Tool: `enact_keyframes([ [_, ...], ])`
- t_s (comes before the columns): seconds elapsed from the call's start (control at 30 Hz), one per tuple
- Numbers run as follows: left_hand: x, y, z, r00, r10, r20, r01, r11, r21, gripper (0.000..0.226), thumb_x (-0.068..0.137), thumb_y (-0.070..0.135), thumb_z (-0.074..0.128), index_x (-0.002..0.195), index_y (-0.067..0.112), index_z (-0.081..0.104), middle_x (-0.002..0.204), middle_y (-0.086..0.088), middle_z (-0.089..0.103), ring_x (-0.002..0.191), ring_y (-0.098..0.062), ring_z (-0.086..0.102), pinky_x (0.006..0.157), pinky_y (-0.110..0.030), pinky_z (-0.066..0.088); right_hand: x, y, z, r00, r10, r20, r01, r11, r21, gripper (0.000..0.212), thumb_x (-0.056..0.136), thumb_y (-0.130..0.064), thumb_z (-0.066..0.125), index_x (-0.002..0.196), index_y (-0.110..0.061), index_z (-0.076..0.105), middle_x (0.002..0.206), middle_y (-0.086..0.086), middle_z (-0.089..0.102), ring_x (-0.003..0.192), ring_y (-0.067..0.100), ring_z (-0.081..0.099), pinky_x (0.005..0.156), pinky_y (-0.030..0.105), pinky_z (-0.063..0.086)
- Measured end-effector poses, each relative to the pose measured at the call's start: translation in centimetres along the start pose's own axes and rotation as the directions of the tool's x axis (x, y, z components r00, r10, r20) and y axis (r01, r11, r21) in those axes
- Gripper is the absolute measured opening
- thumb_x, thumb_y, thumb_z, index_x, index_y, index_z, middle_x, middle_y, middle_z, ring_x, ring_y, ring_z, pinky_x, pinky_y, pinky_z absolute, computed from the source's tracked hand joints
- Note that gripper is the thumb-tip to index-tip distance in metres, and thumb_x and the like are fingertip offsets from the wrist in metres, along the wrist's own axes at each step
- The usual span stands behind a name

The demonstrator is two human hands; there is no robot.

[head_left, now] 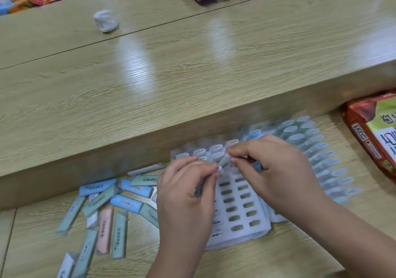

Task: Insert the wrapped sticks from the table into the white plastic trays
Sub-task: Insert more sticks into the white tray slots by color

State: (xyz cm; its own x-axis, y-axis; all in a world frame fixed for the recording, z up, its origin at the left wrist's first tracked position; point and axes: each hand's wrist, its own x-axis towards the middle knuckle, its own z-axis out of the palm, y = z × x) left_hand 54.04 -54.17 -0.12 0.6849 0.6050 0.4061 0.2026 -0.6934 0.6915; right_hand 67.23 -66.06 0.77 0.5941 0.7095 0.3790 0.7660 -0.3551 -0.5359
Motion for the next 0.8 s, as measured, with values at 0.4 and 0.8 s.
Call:
enact_keyframes([
  [0.4,-0.6,0.8,-0.9,0.944,0.107,0.313,-0.224,0.903,0.367,0.030,0.097,0.036,0.052,0.116,0.024,0.072,0.124,-0.002,0.063,0.116,-0.025,0.055,0.092,-0.041,0.045,-0.4,-0.4,-1.0,0.956,-0.166,0.243,0.224,0.946,-0.236,0.039,0.082,-0.029,0.048,0.111,-0.023,0.074,0.109,-0.001,0.064,0.088,0.017,0.053,0.050,0.020,0.031],
  [0.8,-0.3,-5.9,-10.5,0.959,-0.251,-0.129,0.261,0.964,0.059,0.022,0.089,0.023,0.058,0.106,0.022,0.073,0.106,0.013,0.064,0.105,-0.009,0.060,0.091,-0.031,0.048,1.2,-9.6,4.6,0.981,-0.175,0.083,0.172,0.984,0.042,0.024,0.086,-0.017,0.061,0.107,-0.015,0.073,0.102,0.000,0.068,0.090,0.024,0.061,0.082,0.029,0.044],
])
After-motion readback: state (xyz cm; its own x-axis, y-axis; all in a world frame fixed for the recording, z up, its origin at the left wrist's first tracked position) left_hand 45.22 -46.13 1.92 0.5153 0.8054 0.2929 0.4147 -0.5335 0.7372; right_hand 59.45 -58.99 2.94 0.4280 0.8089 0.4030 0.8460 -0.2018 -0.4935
